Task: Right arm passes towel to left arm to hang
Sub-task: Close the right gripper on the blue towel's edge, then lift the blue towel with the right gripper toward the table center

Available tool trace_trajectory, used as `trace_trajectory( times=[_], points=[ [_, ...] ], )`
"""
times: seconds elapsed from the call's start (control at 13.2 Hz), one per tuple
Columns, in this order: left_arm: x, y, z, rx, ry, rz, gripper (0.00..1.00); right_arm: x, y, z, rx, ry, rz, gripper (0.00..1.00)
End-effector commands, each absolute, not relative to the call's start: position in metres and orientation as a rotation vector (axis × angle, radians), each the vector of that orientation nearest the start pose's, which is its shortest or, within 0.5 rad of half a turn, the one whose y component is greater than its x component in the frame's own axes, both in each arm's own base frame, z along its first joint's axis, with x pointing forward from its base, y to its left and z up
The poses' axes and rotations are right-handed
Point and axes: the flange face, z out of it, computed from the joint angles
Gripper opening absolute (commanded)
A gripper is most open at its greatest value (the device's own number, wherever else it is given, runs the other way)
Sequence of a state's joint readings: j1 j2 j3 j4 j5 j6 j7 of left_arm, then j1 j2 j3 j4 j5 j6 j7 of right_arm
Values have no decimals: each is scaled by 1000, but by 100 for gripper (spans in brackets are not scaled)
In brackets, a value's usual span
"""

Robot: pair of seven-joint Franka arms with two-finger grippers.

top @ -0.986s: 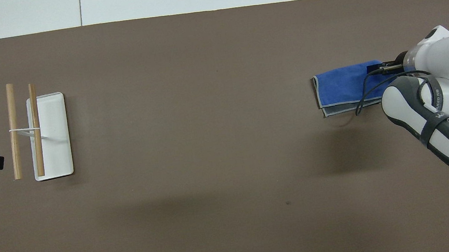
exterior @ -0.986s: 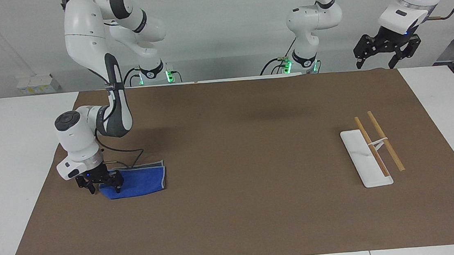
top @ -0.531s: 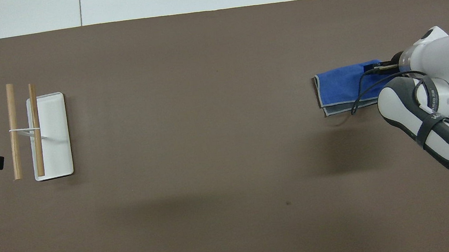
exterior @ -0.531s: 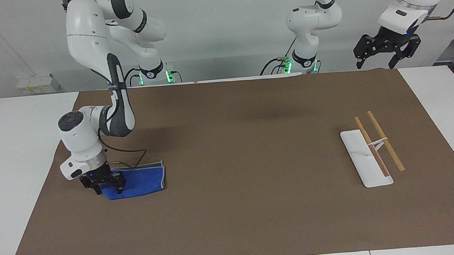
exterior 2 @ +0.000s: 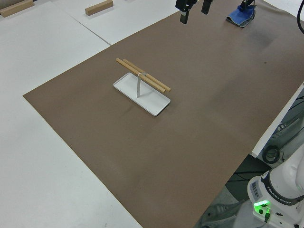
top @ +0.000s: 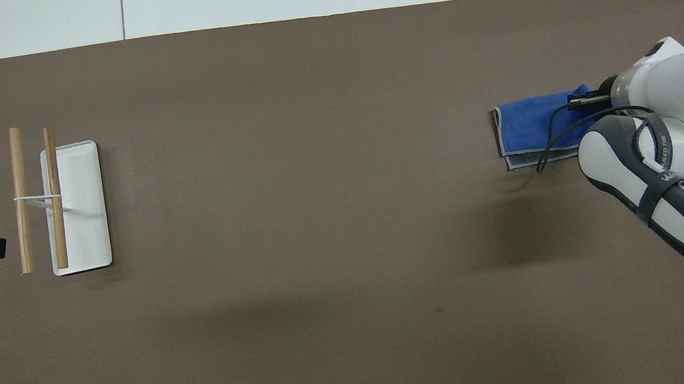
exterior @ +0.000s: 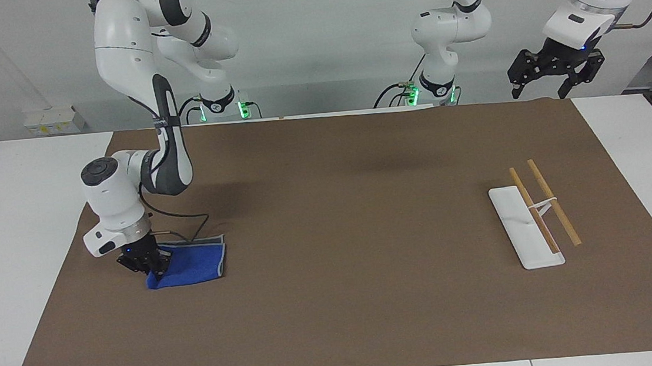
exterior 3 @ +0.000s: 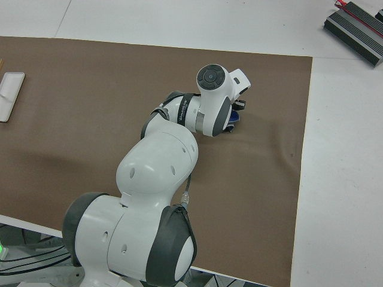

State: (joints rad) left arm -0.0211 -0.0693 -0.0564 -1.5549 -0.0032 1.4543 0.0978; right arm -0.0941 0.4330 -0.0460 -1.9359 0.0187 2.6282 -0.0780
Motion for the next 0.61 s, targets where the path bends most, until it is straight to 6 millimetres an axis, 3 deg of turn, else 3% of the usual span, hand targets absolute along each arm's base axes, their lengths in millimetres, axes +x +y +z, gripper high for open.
trace_trajectory(
  times=[0.0, 0.3, 0.53],
  points=[
    [511, -40, 662, -3114, 256, 51, 100, 644, -88, 297, -3143, 130, -345, 1],
    [511, -40, 662, -3114, 256, 48, 100, 657, -91, 346, -3152, 119, -311, 0],
    [511, -40, 662, -3114, 256, 51, 100, 655, -89, 382, -3151, 115, -289, 0]
  ],
)
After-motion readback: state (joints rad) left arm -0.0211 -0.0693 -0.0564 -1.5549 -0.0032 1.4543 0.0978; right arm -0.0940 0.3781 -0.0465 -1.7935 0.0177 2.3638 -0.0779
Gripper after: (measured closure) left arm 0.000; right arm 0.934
